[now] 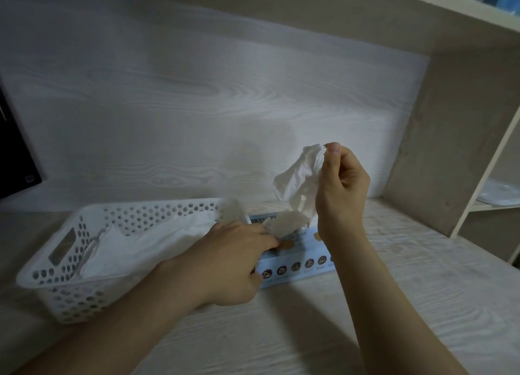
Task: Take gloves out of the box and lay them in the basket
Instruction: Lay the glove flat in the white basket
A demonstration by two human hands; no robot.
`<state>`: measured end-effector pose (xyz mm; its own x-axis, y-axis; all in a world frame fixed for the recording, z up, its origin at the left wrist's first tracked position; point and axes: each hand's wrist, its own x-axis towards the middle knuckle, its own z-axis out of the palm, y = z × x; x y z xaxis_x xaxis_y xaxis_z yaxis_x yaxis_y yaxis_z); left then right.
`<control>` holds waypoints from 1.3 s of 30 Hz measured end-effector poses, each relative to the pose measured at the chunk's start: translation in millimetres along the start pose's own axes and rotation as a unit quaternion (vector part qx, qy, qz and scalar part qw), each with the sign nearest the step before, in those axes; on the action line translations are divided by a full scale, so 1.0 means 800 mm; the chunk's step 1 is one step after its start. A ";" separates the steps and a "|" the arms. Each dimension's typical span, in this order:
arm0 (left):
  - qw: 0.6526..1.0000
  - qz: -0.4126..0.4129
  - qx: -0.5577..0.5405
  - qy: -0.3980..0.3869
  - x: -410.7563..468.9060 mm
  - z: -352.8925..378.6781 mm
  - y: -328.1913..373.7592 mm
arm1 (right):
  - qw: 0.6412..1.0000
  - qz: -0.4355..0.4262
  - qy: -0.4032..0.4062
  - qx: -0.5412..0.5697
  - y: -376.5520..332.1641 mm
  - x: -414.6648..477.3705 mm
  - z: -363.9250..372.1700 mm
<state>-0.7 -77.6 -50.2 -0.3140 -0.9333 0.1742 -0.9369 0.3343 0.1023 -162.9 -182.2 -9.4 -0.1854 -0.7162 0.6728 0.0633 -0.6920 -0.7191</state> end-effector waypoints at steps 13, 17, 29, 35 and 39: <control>0.940 -0.087 -0.319 0.087 -0.005 -0.064 -0.028 | 0.990 -0.020 -0.140 -0.021 -0.015 -0.021 0.020; 0.797 -0.179 -0.549 0.176 0.002 -0.067 -0.037 | 0.976 0.056 -0.210 0.014 -0.008 -0.021 0.022; 0.652 -0.196 -0.705 0.196 0.003 -0.045 -0.042 | 0.895 0.231 -0.370 0.095 -0.020 -0.027 0.017; 0.629 -0.217 -0.711 0.228 0.007 -0.053 -0.051 | 0.885 0.261 -0.375 0.090 -0.008 -0.025 0.017; 0.635 -0.222 -0.696 0.251 0.005 -0.053 -0.052 | 0.868 0.276 -0.397 0.117 -0.008 -0.024 0.014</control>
<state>43.6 -90.1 -12.2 0.3505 -0.9332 0.0795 0.2374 0.1707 0.9563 -149.0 -164.9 -15.9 0.6638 -0.7175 0.2113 0.1420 -0.1564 -0.9774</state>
